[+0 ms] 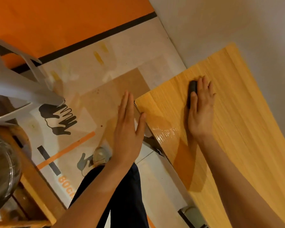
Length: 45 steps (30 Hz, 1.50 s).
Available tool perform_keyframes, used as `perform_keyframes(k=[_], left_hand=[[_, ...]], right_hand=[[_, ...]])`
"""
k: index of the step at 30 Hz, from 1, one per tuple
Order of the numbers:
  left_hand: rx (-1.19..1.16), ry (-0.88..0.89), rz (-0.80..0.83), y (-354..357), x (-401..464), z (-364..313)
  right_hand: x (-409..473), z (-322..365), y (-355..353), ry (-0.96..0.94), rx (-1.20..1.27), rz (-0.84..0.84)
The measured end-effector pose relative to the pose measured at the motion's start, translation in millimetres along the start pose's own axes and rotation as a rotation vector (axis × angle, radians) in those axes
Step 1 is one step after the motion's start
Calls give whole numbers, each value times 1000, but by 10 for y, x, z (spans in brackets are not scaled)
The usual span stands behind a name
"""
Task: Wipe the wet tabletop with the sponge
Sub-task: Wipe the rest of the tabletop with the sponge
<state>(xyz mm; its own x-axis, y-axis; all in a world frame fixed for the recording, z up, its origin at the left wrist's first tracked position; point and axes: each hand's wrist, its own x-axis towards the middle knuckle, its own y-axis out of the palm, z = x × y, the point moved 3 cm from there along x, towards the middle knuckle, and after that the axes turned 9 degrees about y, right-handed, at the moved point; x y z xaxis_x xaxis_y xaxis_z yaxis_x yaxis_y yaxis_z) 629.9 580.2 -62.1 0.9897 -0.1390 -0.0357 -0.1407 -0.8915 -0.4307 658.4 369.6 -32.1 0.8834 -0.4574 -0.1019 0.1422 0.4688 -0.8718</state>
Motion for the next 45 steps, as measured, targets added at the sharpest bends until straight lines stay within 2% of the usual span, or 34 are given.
perform_keyframes(k=[1,2,3,7,9,10,13,15,21,23,27,32,35,38,41,45], left_hand=[[-30,-12,-6,14,-20,-20],[-66,-16,-12,25,-24,-41],[-93,-11,-14,29,-19,-62],[-128,6,-9,-8,0,-56],[-157,-4,13,-43,-6,-18],[-178,-12,17,-55,-15,1],[-238,-45,14,-66,-40,35],[-238,-52,29,-65,-39,45],[-289,-69,39,-93,-50,30],[-262,-57,87,-111,-36,32],[-220,-56,117,-164,13,48],[-202,-74,109,-185,-15,33],[-187,-90,111,-195,5,3],[-200,-103,67,-192,36,-24],[-273,-151,-16,-170,44,-32],[-224,-192,-83,-101,-17,-56]], right_hand=[[24,85,59,61,24,-39],[4,224,156,47,27,-34],[-40,406,268,-46,16,11],[-166,896,533,-632,-159,321],[55,830,416,-710,-241,357],[206,742,331,-667,-265,325],[576,533,135,-382,-286,172],[496,609,225,-276,-253,122],[-368,966,587,-488,-108,324],[-272,852,509,-489,-97,346],[-359,628,376,-347,-15,248],[-989,161,112,-470,-89,377],[-1053,93,63,-367,-31,344],[-907,530,357,-290,7,229],[-778,829,675,-386,-59,142],[-930,593,698,-552,-234,65]])
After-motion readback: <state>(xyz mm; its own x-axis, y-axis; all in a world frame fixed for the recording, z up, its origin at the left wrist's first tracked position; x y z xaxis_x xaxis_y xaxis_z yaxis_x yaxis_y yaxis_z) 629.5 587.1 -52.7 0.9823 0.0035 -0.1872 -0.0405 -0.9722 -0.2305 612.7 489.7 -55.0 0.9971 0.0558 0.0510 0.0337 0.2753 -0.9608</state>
